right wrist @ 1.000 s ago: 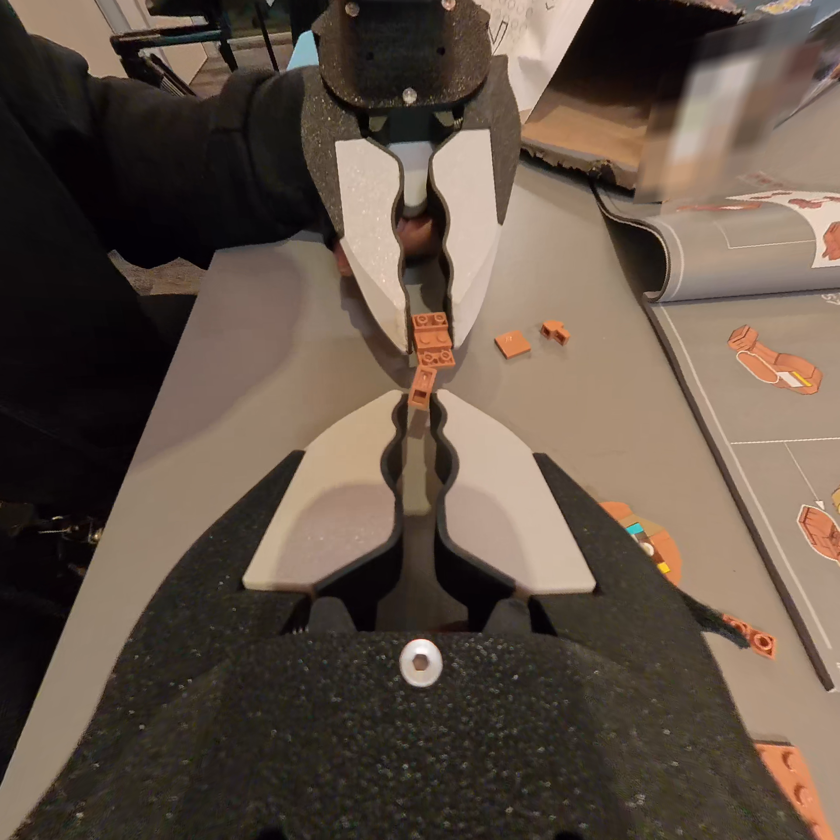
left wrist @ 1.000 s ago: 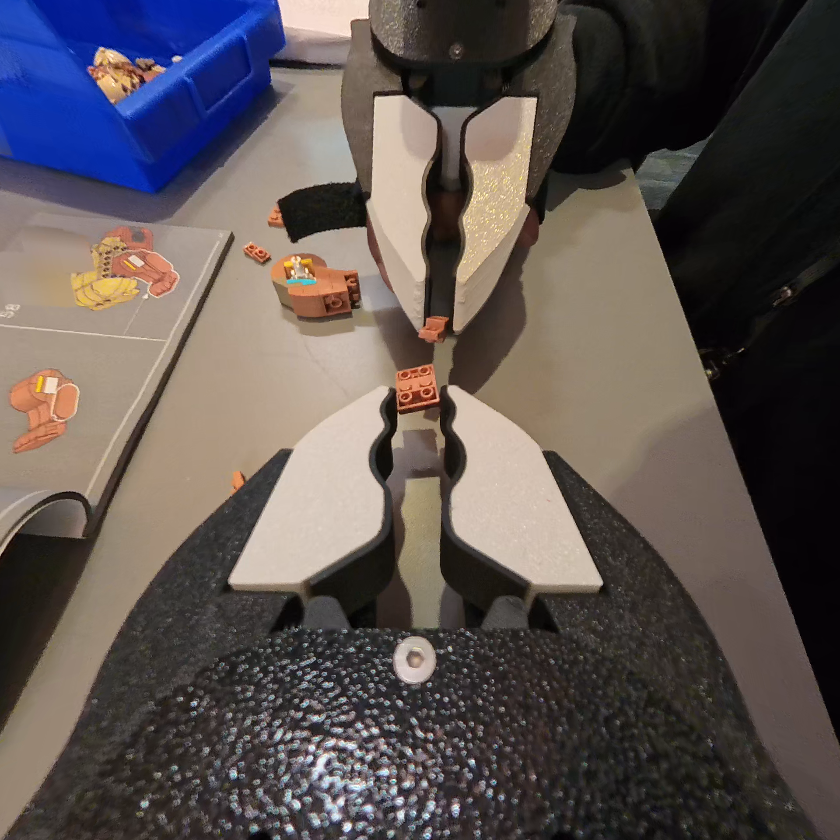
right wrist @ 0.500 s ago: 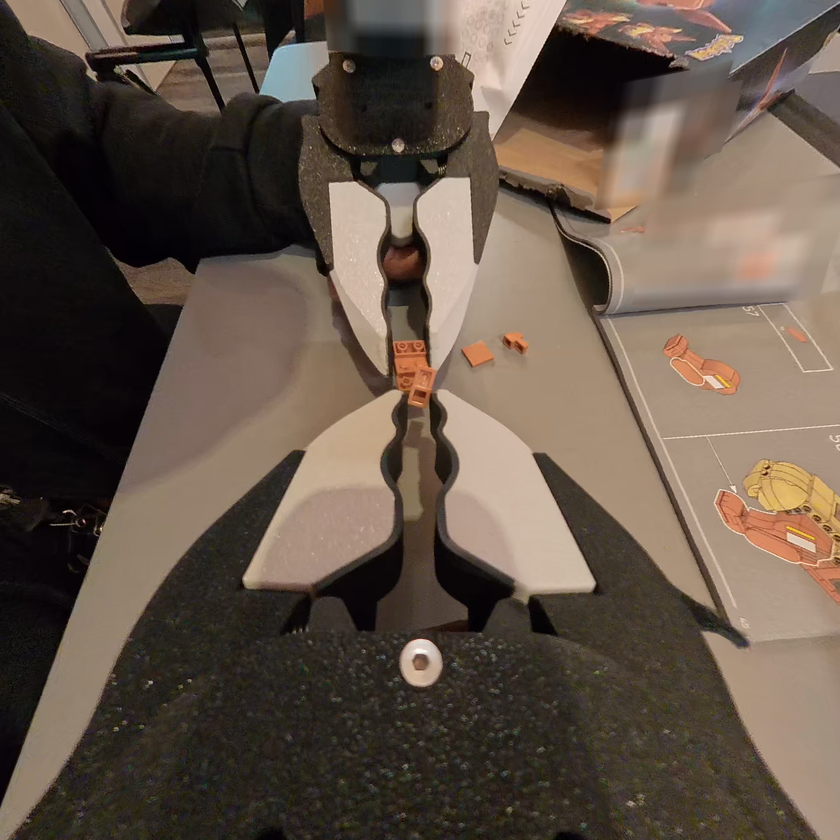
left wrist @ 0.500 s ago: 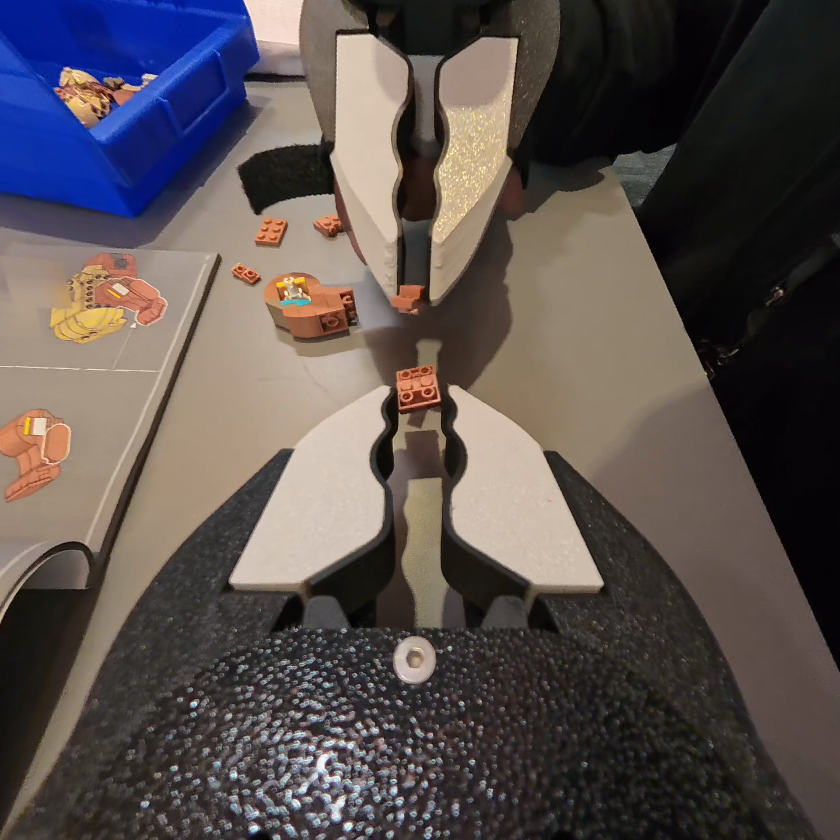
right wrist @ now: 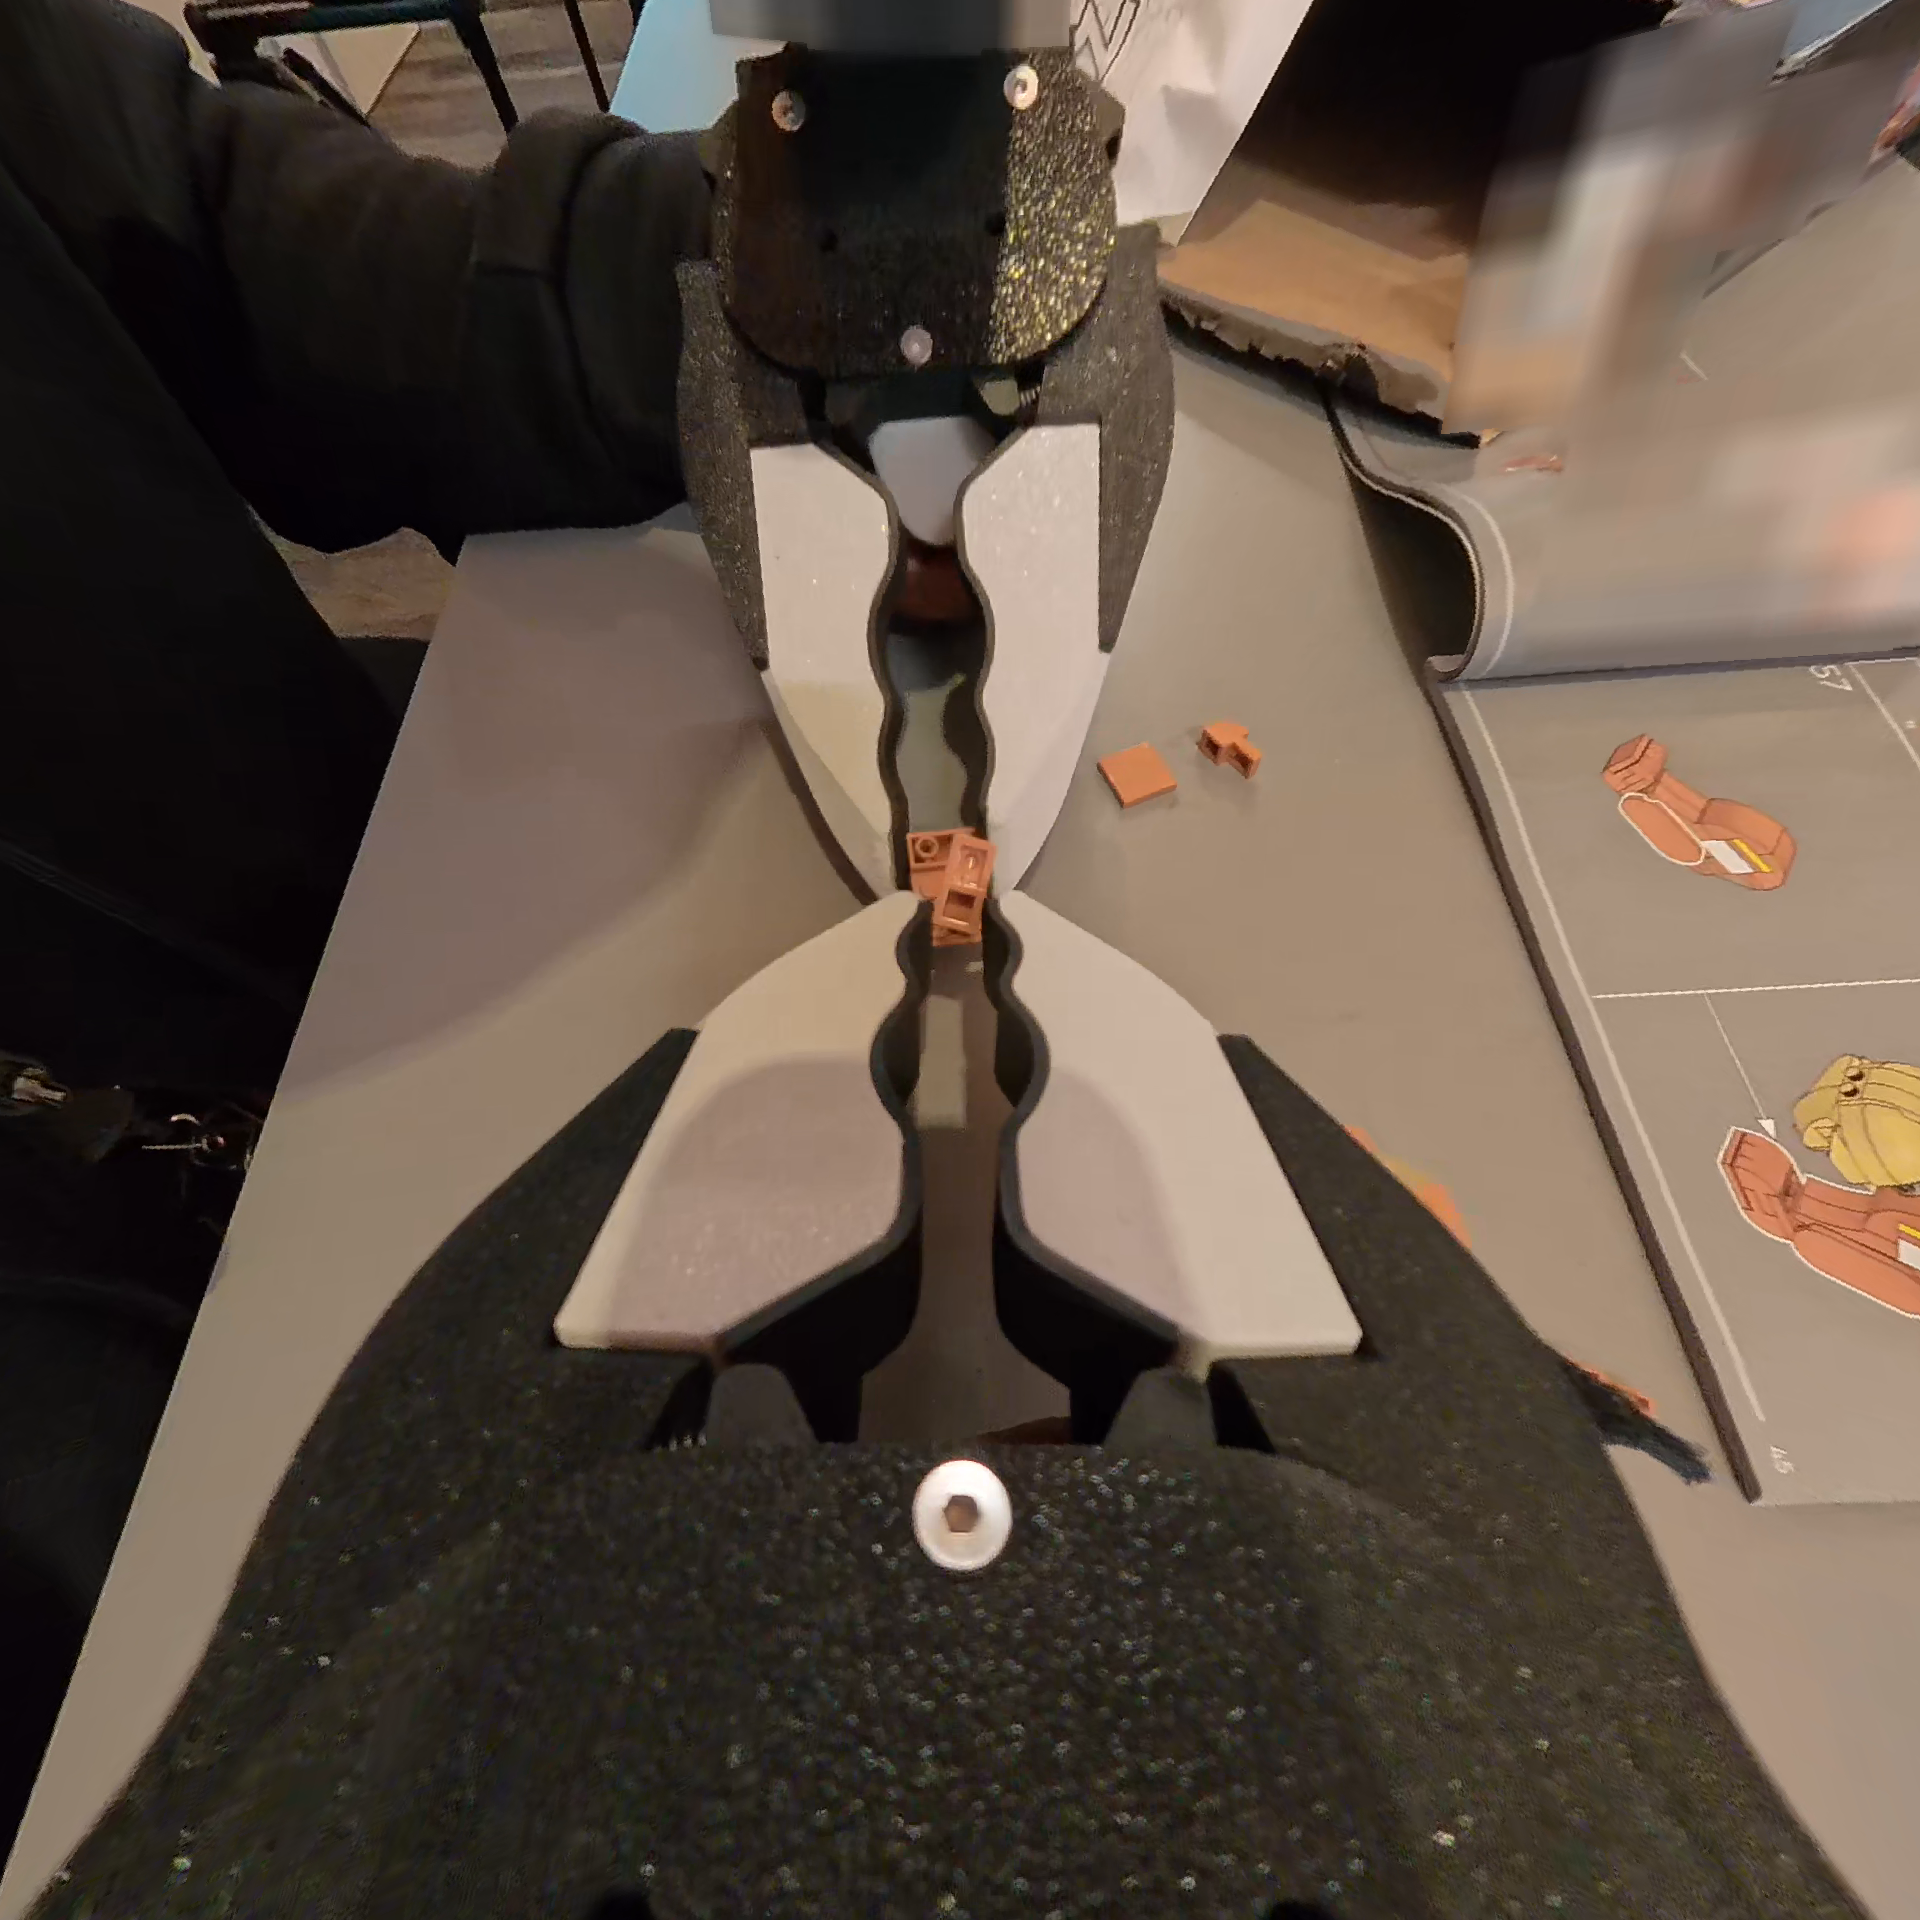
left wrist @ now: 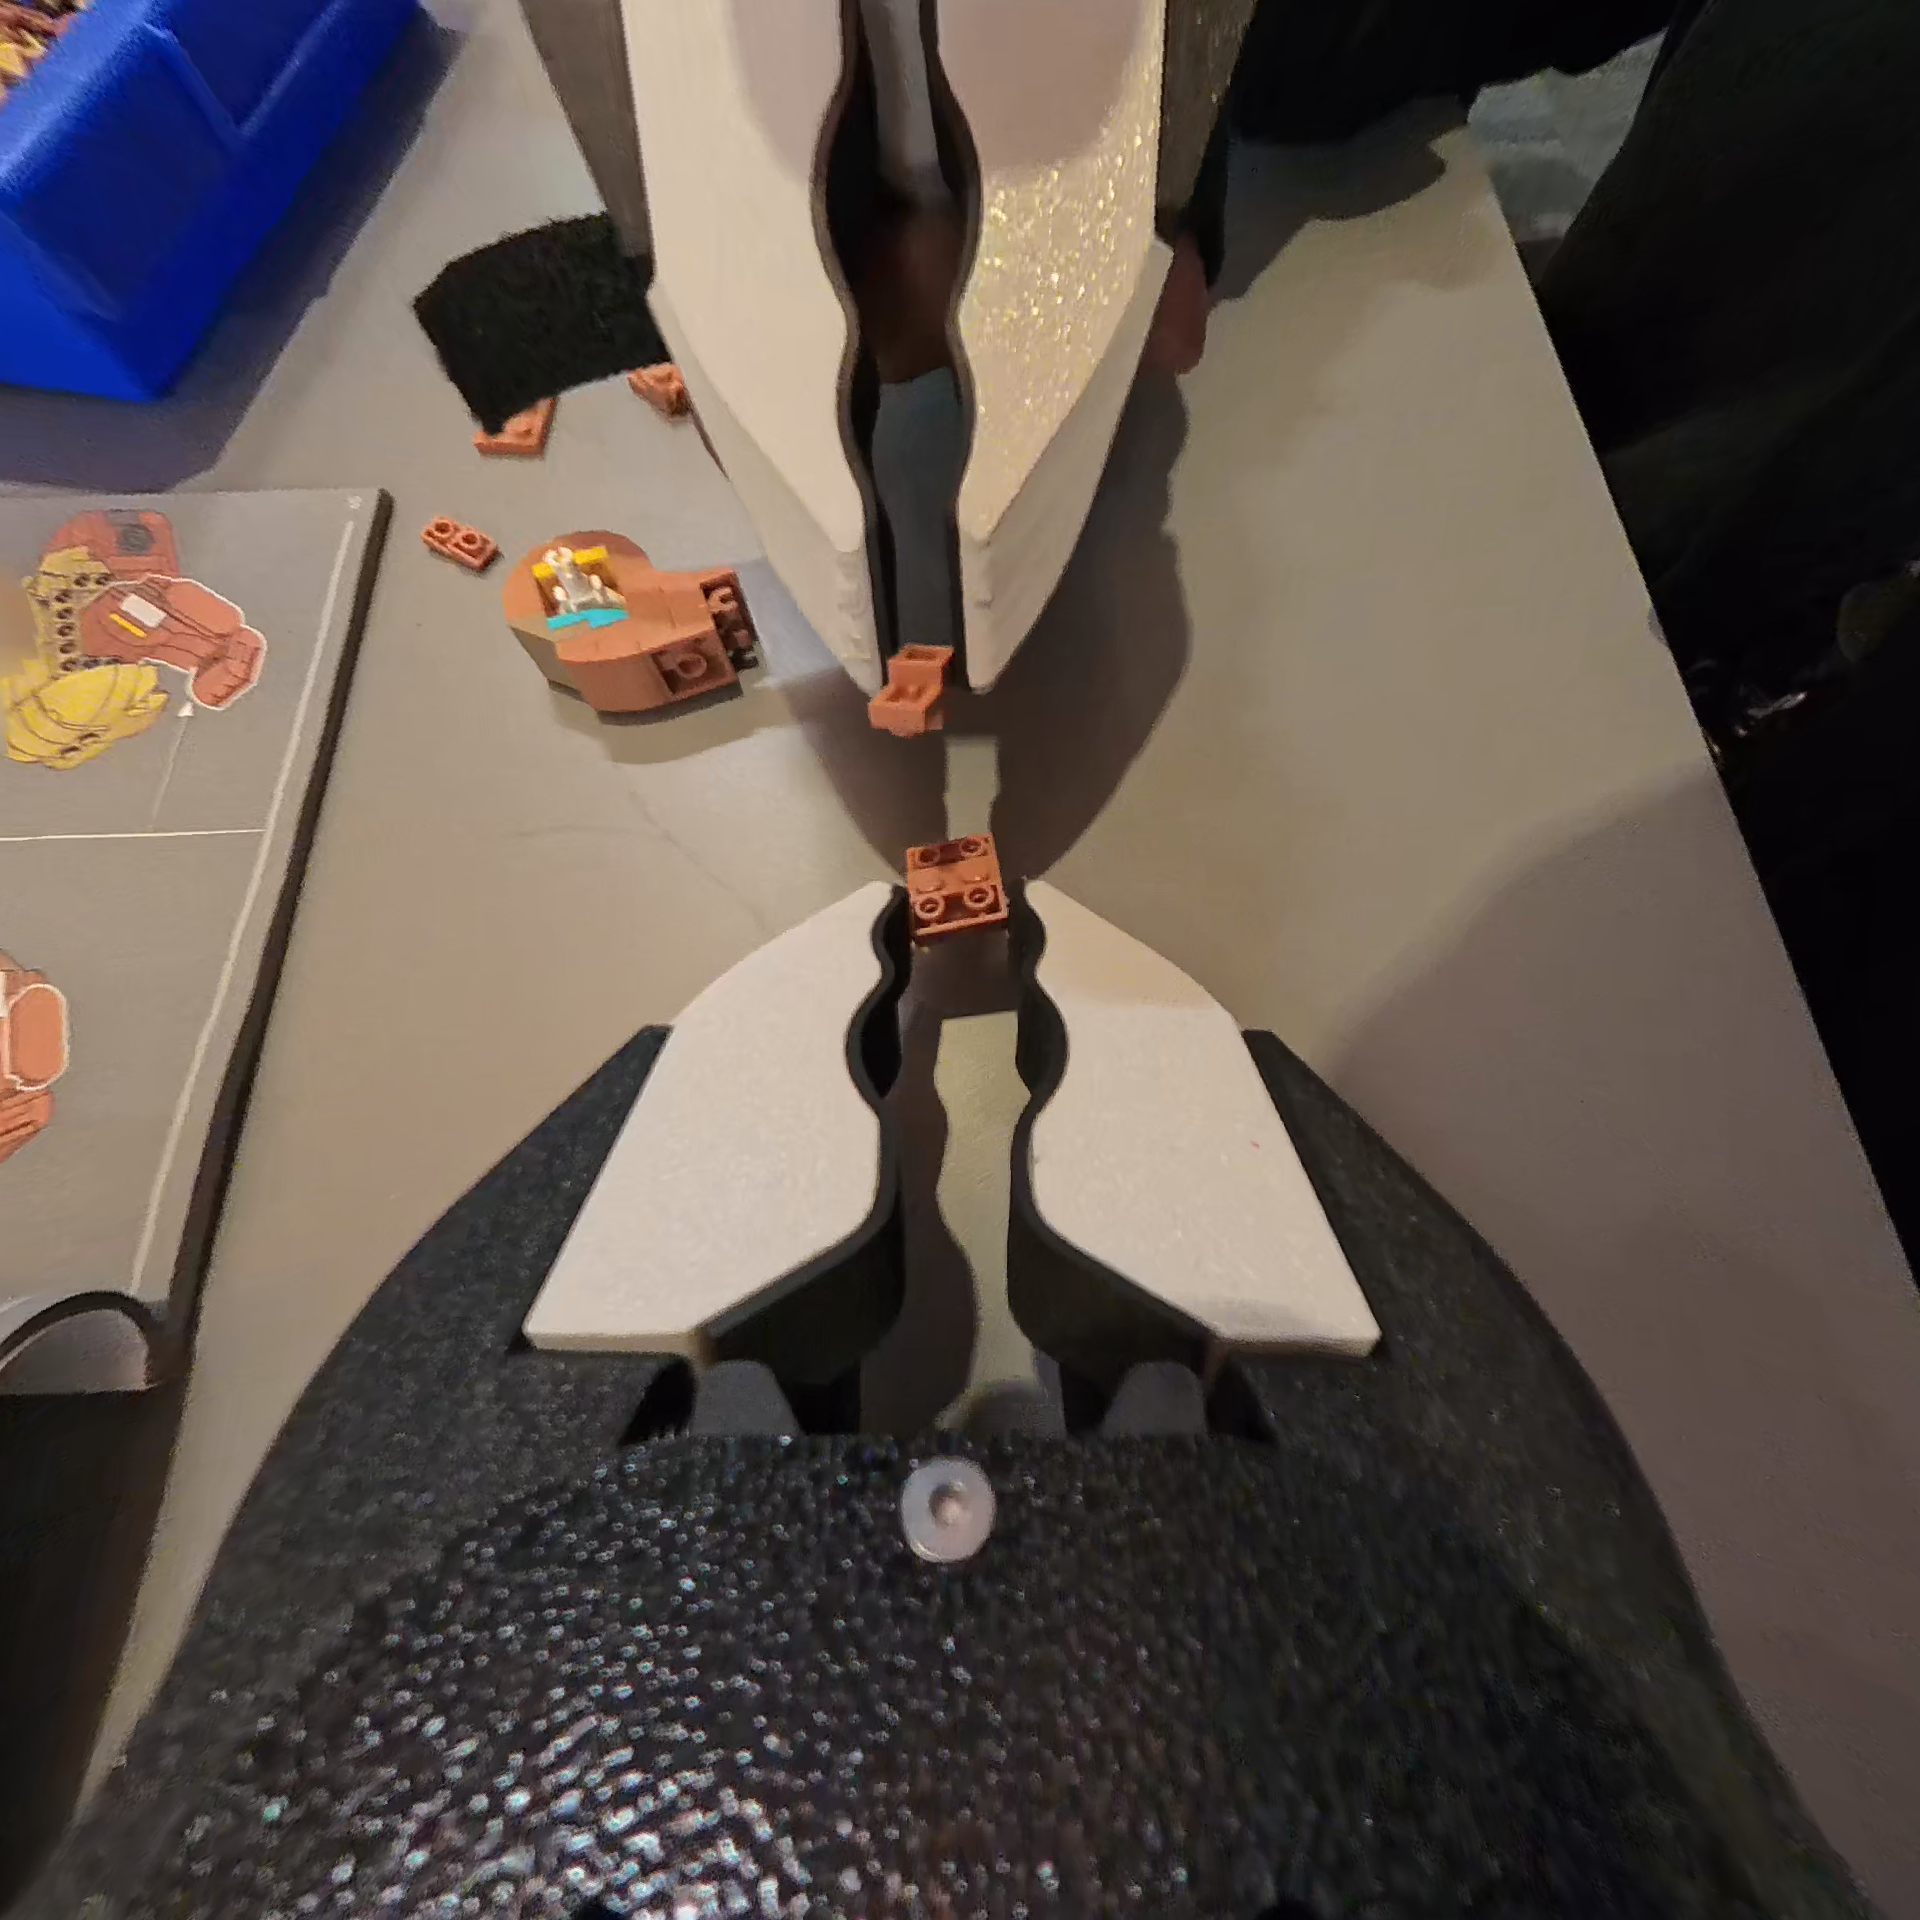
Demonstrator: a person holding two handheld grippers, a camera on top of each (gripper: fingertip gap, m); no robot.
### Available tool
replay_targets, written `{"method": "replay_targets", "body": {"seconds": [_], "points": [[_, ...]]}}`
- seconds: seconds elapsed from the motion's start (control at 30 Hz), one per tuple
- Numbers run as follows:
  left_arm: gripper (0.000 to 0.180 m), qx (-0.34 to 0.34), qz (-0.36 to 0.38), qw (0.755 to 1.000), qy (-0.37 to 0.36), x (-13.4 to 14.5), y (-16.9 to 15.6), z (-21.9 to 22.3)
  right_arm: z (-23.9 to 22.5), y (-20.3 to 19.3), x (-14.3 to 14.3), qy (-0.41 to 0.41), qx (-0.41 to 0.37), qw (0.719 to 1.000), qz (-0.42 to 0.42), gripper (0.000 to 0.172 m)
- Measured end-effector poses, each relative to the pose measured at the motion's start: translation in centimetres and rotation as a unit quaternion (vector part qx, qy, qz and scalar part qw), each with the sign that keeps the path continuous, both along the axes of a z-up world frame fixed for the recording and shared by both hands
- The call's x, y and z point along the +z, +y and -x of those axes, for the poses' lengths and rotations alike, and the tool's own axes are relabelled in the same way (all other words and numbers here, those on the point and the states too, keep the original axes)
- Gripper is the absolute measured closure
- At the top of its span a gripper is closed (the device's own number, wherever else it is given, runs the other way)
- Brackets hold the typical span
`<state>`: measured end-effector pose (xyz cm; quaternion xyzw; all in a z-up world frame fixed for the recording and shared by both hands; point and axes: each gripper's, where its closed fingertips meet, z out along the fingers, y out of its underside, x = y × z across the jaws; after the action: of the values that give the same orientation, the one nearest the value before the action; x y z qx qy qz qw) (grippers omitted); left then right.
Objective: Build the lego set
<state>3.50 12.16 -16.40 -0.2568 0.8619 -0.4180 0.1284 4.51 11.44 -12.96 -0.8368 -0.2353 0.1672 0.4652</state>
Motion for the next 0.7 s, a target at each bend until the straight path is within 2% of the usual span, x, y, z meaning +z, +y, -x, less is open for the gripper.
{"method": "replay_targets", "body": {"seconds": [0.13,0.43,0.7], "points": [[0.163,-0.012,-0.028,1.000,0.008,-0.8,-0.3,0.3,0.5,-0.1,-0.8,-0.014,0.009,1.000,0.017,0.163],[0.163,-0.024,-0.032,0.999,0.005,-0.9,-0.5,0.5,1.0,-0.3,-3.0,-0.058,0.023,0.996,0.059,0.163],[0.163,-0.032,-0.036,0.999,0.000,-0.9,-0.6,0.7,1.2,-0.3,-3.6,-0.071,0.032,0.995,0.067,0.163]]}}
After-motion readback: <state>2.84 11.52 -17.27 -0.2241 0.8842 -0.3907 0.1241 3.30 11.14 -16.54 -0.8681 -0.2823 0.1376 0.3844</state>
